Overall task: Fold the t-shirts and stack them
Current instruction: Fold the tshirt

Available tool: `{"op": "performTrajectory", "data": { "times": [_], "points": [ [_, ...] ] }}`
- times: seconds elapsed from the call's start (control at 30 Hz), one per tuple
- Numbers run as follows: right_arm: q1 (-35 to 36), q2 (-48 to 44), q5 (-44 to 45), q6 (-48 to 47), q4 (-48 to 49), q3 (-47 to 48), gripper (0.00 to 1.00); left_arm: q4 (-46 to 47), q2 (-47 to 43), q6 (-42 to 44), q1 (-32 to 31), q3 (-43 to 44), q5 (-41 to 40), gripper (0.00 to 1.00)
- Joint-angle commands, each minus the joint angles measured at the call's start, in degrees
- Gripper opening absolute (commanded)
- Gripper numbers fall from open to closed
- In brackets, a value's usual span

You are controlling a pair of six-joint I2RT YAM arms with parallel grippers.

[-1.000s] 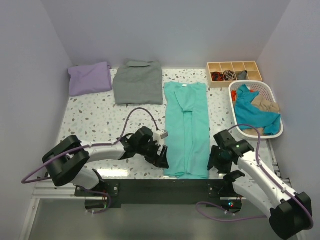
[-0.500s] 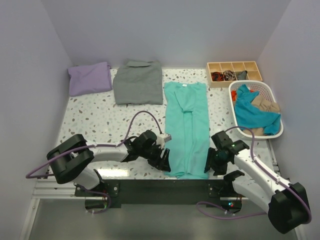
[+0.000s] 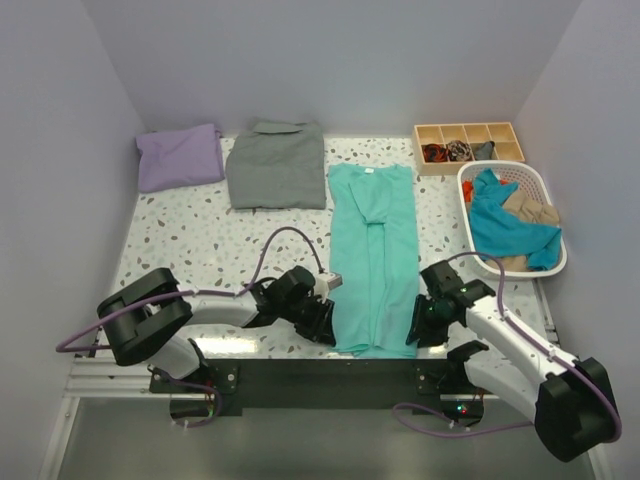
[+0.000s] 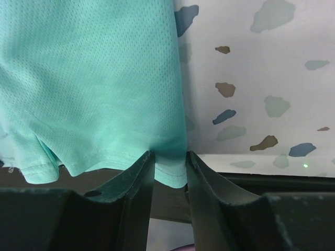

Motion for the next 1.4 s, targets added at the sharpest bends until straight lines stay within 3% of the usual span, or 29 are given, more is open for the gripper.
{"op": "performTrajectory", "data": {
  "times": [0.0,0.2,0.33,0.47,0.67,0.9,0.93,1.0,1.03,1.23,1.37],
  "points": [
    [0.3,1.4,-3.0,-0.6,3.5,-0.7,0.33,-2.9,2.4,0.0,-1.0,-1.3,-1.8,0.30],
    [0.3,2.9,-3.0,-1.7,5.3,0.1,0.26,-2.3,3.8,0.8,-1.3,0.4,-2.1,0.18],
    [0.2,3.8,-2.0,-2.1,5.5,1.4,0.14,-2.9,4.6,1.8,-1.2,2.3,-2.7,0.00],
    [0.3,1.9,2.2,-2.2,3.8,3.1,0.00,-8.1,3.1,3.9,-1.3,3.0,-5.2,0.00],
    [0.3,0.1,6.9,0.6,0.3,4.8,0.00,-17.0,1.2,7.0,-1.2,3.8,-8.7,0.00],
    [0.4,-1.1,8.6,1.4,-0.9,5.3,0.00,-17.9,1.1,8.4,-1.2,4.3,-9.0,0.00],
    [0.5,-0.9,8.6,1.3,-0.5,5.1,0.15,-17.8,1.2,8.4,-1.2,4.4,-8.7,0.08],
    [0.5,-0.9,8.6,1.3,-0.5,5.0,0.25,-17.0,1.2,8.1,-1.2,4.4,-8.2,0.20],
    [0.5,-1.1,8.6,1.4,-0.7,5.0,0.34,-16.8,1.0,8.0,-1.3,4.3,-8.2,0.30],
    [0.4,-1.4,6.9,1.7,-0.7,4.1,0.41,-15.5,1.0,7.7,-1.2,4.6,-7.6,0.51],
    [0.4,-1.2,4.9,2.1,0.3,2.8,0.43,-13.8,1.6,7.1,-1.2,4.3,-6.1,0.56]
  ]
}}
